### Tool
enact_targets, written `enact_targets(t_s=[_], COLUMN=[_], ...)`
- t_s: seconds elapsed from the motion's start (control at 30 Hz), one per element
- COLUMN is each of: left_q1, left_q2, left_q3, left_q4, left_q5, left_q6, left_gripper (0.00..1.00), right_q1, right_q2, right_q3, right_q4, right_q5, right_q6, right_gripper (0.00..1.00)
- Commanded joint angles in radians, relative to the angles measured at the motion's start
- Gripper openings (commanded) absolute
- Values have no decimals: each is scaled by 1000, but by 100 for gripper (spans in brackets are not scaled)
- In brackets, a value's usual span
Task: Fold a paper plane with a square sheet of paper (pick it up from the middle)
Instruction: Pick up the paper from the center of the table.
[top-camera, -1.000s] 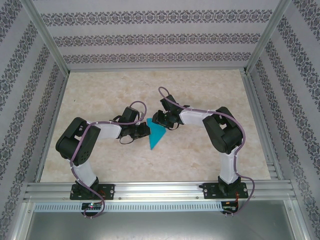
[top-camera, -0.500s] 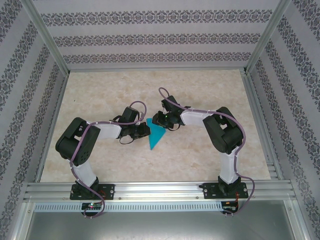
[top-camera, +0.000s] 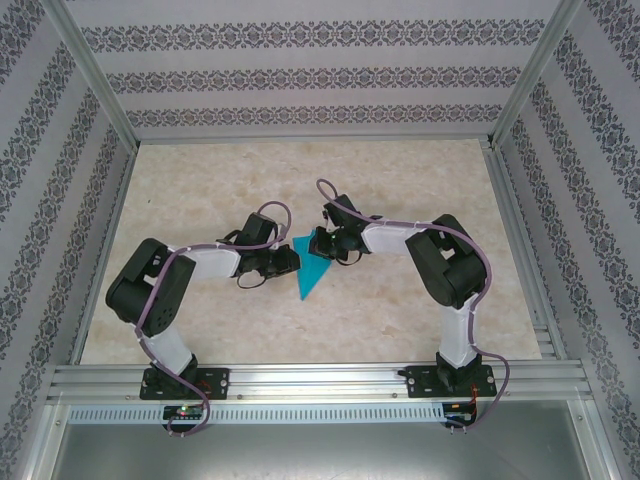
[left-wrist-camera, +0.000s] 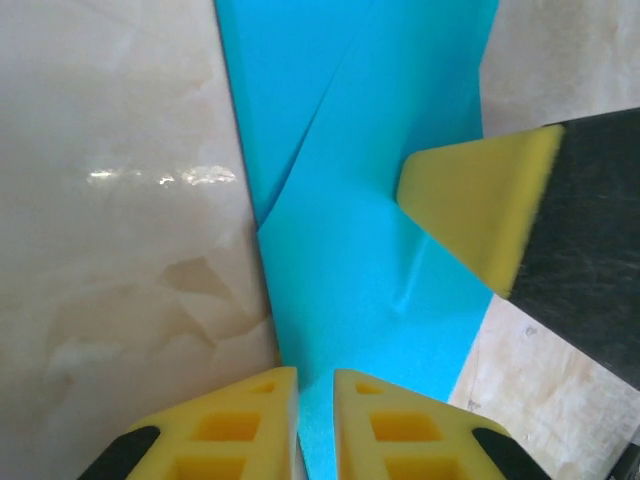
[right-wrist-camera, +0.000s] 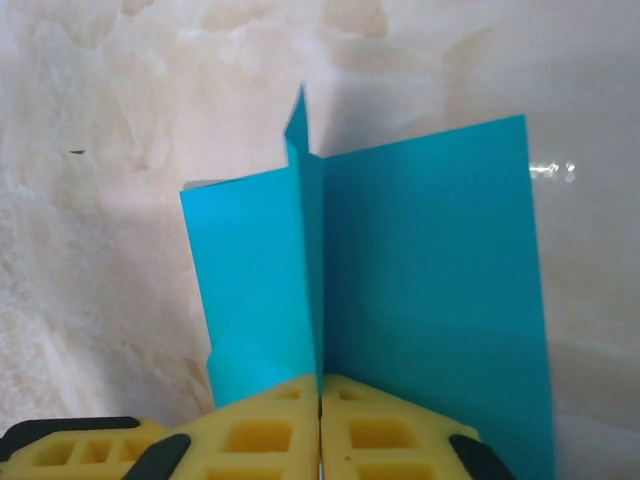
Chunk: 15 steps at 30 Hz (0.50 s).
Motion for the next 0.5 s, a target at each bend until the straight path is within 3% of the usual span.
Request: enact_targets(t_s=[0.0,0.13,0.3,0.47], left_q1=[11,59,122,125], left_q2=[-92,-186,-287,-308], left_q3=[-16,-68,-156,-196], left_q4=[-28,-1,161,374], left_q5=[-7,33,166,283], left_q6=[10,-20,-91,-194], left_gripper=[24,44,78,92], right_q1=[-6,-37,-92,-102], right_q2=[-87,-172,-243,-274], right_q3=[-32,-96,-181,-204], right_q4=[58,193,441,613], right_q5=[24,-54,-253,-346], right_q6=[-19,-4,134,266], right_gripper=[3,0,0,0])
